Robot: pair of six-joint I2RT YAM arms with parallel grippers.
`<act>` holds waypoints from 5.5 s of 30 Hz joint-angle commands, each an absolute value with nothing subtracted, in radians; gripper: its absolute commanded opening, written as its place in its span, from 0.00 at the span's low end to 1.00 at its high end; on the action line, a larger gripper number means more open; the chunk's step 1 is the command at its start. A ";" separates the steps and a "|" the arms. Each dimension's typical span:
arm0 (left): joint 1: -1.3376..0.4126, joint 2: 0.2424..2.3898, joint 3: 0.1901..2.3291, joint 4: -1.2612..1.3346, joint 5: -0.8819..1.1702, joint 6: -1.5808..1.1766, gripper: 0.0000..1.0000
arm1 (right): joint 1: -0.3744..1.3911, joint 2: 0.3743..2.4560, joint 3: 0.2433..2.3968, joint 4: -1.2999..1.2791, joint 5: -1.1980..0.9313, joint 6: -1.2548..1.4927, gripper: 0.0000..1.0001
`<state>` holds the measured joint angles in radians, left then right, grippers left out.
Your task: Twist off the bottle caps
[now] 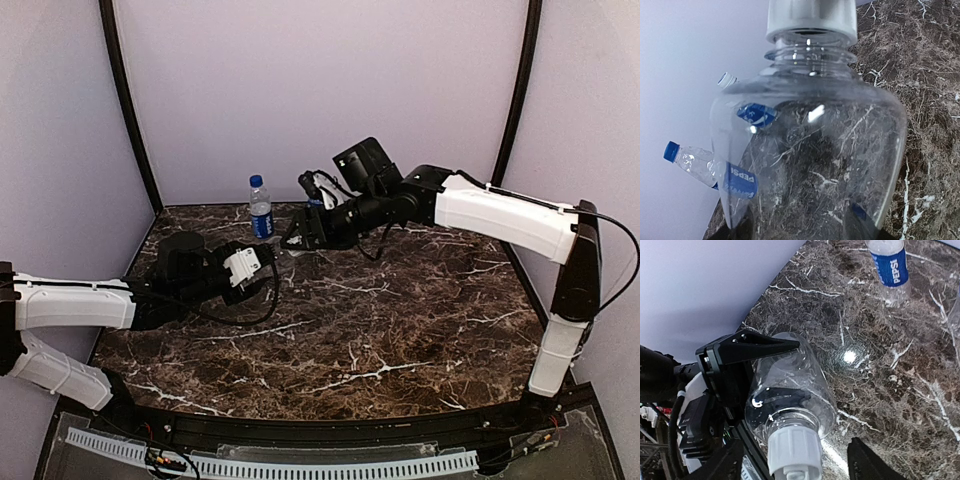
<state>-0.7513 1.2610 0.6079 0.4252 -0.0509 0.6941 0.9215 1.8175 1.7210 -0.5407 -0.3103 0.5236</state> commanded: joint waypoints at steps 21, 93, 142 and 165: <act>-0.757 1.221 0.672 0.199 0.499 0.601 0.59 | 0.995 1.743 1.633 -0.491 -0.507 -0.103 0.00; -0.757 1.258 0.617 0.519 0.063 0.559 0.60 | 0.930 1.808 1.799 -0.593 -0.295 0.379 0.40; -0.758 1.252 0.580 0.523 0.275 0.481 0.50 | 1.069 1.439 1.407 -0.314 -0.282 -0.509 0.99; -0.758 1.266 0.584 0.577 0.098 0.533 0.51 | 0.954 1.761 1.790 -0.630 -0.270 0.359 0.67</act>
<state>-0.7559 1.2766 0.5919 0.5537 0.1093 0.5213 0.9405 1.7252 1.7462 -0.5999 -0.2379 0.3374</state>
